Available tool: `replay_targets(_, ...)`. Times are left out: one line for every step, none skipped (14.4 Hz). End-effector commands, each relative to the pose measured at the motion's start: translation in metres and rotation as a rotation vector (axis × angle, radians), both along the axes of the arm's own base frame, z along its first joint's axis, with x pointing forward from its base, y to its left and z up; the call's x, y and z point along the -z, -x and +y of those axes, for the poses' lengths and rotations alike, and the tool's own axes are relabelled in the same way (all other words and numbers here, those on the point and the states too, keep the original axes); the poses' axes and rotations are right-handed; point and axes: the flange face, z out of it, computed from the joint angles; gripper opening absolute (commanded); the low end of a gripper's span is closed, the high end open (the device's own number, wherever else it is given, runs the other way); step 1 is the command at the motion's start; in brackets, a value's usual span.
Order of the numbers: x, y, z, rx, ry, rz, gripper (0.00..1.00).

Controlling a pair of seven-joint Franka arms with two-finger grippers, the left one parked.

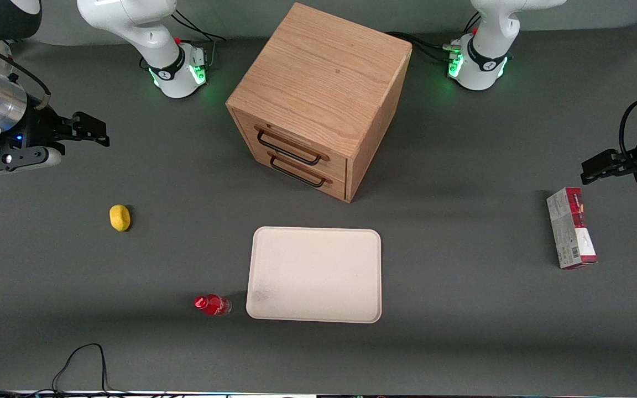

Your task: Place coke bottle on tray

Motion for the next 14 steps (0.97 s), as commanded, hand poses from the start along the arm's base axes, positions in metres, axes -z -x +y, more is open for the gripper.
replay_targets(-0.008, -0.001, 0.004, -0.027, -0.006, 0.003, 1.00)
replay_targets(-0.010, 0.001, 0.003, -0.026, -0.005, 0.001, 1.00)
replay_targets(-0.010, 0.001, 0.003, -0.029, -0.006, 0.000, 1.00)
replay_targets(-0.012, 0.002, 0.003, -0.029, -0.006, -0.002, 1.00)
replay_targets(-0.012, 0.002, 0.003, -0.030, -0.005, 0.000, 1.00)
replay_targets(-0.013, 0.002, 0.003, -0.029, -0.003, -0.003, 1.00)
replay_targets(-0.016, 0.001, 0.003, -0.026, -0.003, -0.009, 1.00)
replay_targets(-0.019, -0.002, 0.004, -0.023, -0.004, -0.019, 1.00)
replay_targets(-0.022, -0.005, 0.009, -0.026, -0.005, -0.026, 1.00)
replay_targets(-0.019, -0.014, 0.020, -0.038, -0.005, -0.026, 1.00)
replay_targets(-0.020, -0.027, 0.040, -0.054, 0.001, -0.040, 1.00)
replay_targets(-0.021, -0.044, 0.065, -0.050, 0.009, -0.046, 1.00)
replay_targets(-0.012, -0.060, 0.082, -0.031, 0.030, -0.010, 1.00)
replay_targets(-0.008, -0.077, 0.096, -0.029, 0.037, 0.001, 1.00)
